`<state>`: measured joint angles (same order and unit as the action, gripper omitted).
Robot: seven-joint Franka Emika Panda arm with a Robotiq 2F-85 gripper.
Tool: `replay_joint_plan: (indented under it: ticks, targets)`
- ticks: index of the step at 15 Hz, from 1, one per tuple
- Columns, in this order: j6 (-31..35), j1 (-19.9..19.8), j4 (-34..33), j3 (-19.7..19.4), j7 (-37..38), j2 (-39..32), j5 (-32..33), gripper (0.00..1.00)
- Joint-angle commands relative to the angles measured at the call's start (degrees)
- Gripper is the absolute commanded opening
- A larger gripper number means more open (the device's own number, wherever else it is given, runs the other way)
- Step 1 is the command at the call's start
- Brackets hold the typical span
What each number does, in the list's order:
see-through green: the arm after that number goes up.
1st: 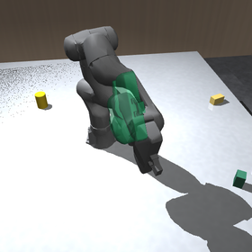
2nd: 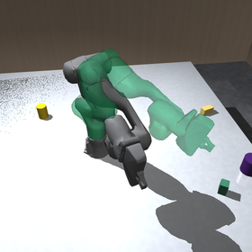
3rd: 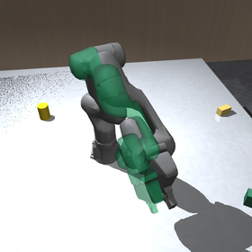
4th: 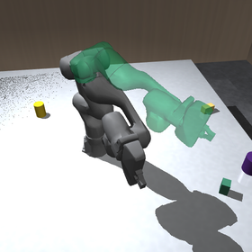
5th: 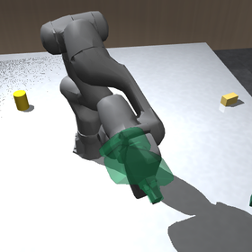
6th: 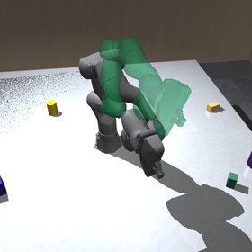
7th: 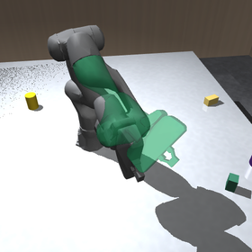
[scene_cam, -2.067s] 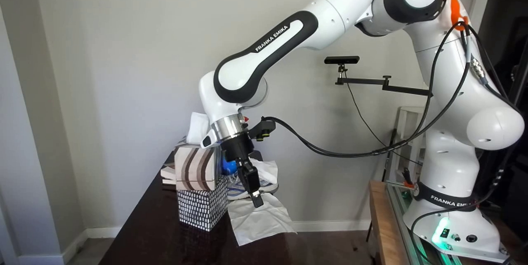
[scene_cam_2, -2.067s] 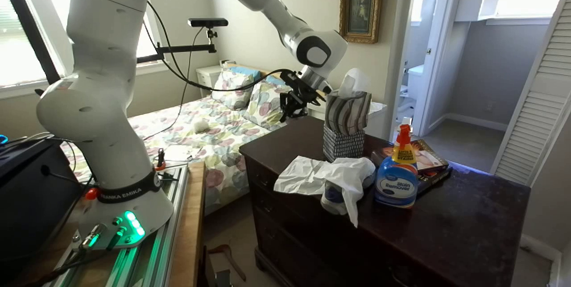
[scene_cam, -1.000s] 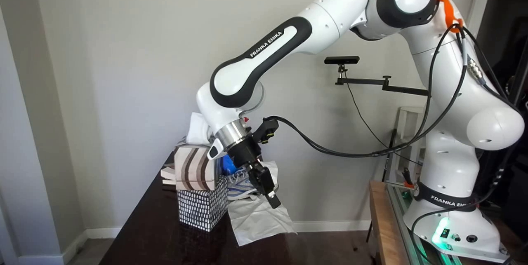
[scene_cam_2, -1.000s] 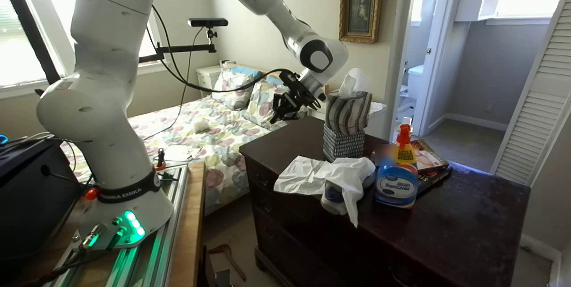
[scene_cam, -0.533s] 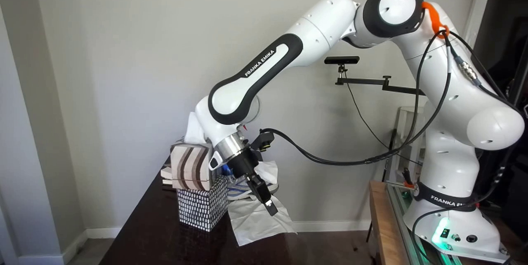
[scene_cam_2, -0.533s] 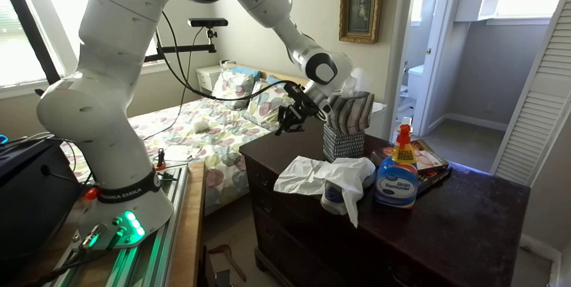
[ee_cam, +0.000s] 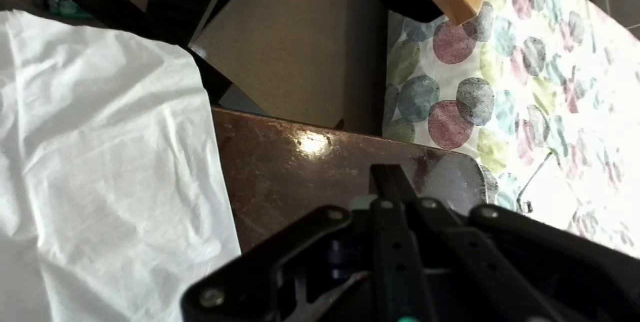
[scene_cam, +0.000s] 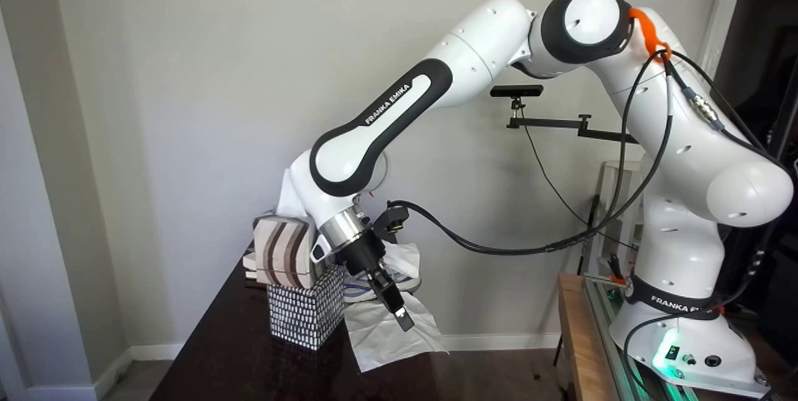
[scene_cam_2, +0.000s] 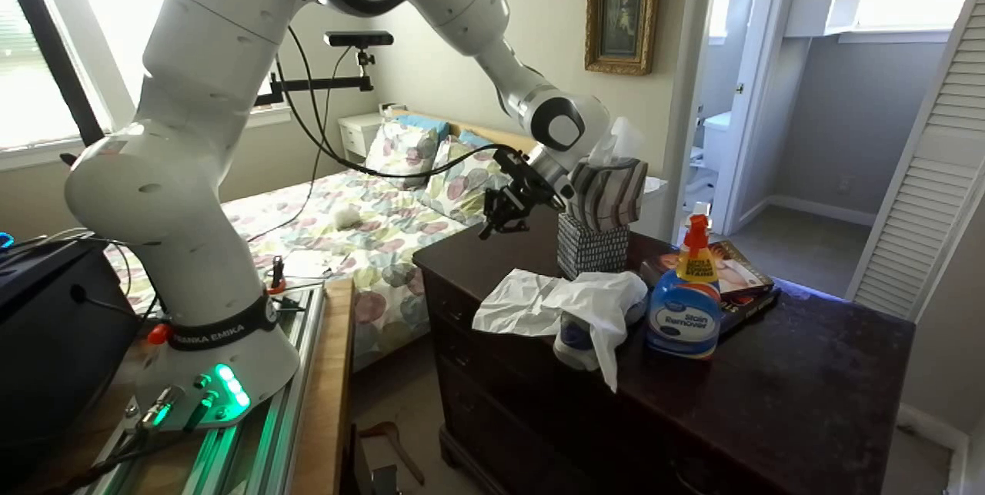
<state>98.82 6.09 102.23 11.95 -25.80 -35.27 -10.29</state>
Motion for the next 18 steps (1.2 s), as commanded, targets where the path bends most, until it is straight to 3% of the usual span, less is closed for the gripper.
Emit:
replay_joint_plan:
  ticks: [1, 10, 18]
  targets:
    - [0.0, 0.9, -1.9, 0.0, 2.0, -1.3, 1.8, 0.00]
    - [-2.8, 2.5, -4.1, 0.4, 1.8, -2.2, 3.3, 0.00]
    - [6.7, 4.8, -3.2, 1.1, 1.0, -1.9, 8.0, 0.00]
